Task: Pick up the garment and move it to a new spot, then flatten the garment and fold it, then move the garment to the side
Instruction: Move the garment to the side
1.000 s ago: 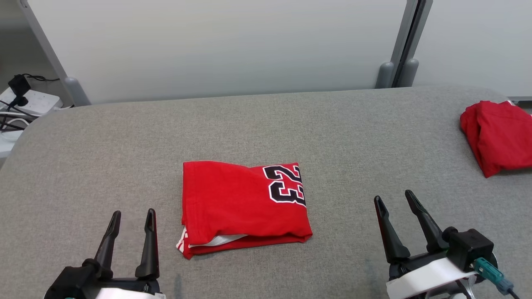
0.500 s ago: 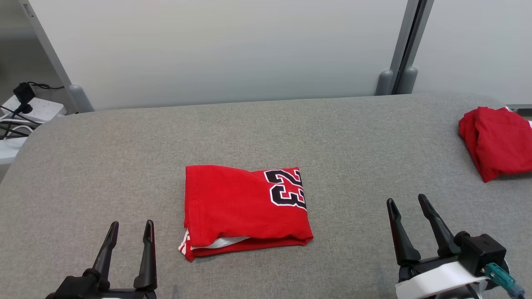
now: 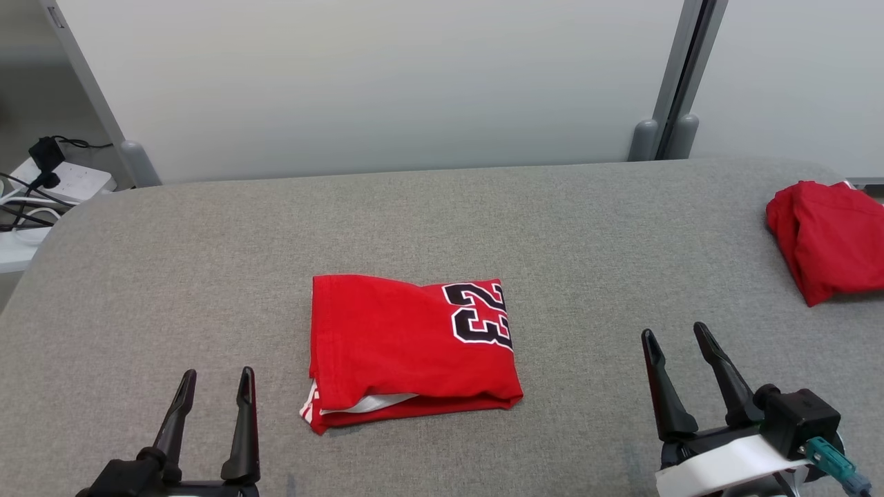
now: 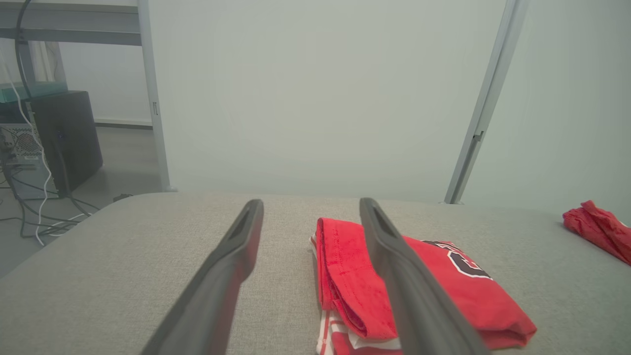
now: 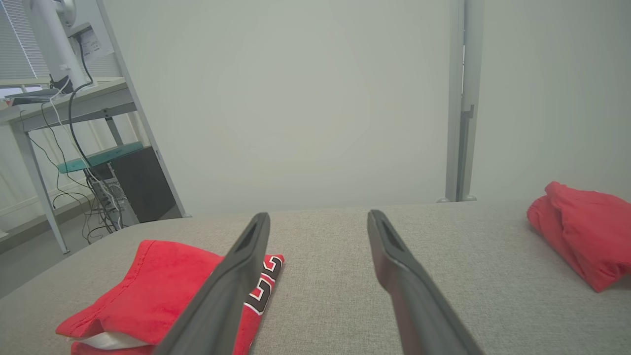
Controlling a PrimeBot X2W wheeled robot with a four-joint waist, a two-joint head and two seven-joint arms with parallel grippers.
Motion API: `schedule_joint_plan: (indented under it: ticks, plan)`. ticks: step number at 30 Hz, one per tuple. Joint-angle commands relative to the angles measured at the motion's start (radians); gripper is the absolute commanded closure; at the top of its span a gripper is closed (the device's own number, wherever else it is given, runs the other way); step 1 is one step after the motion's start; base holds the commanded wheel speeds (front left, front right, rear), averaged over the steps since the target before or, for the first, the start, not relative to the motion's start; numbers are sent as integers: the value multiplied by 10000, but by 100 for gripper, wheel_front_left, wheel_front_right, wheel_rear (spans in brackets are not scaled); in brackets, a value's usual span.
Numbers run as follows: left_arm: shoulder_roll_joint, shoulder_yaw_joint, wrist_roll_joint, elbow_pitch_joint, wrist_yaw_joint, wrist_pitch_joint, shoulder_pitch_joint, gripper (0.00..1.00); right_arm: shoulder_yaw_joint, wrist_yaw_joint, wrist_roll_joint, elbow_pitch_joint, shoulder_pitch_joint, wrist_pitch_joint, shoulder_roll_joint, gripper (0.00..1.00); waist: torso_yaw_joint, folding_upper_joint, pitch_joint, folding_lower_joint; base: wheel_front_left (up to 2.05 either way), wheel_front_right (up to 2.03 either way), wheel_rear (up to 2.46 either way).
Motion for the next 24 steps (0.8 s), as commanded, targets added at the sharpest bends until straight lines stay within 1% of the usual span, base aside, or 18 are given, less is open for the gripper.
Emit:
schedule_joint_plan:
  ticks: [1,13,16,19,24]
  plan:
    - [35,364,54,-217,-31,-103,-207,0,224,0,86,-284,-111,-132,-26,0,-12,0,-9,0,0,0,0]
    - [35,362,104,-178,-99,-103,-201,0,256,0,141,-328,-22,-132,-21,0,24,0,-115,0,0,0,0]
    - [35,359,133,-166,-125,-103,-211,0,392,0,243,-166,-18,-132,-21,0,94,0,-119,0,0,0,0]
    - [35,338,180,-183,-156,-103,-225,0,662,0,553,320,-116,-132,-49,0,194,0,-75,0,0,0,0]
    - [35,256,261,-190,-221,-103,-249,0,1598,0,1738,2073,-820,-132,-277,0,463,0,51,0,0,0,0]
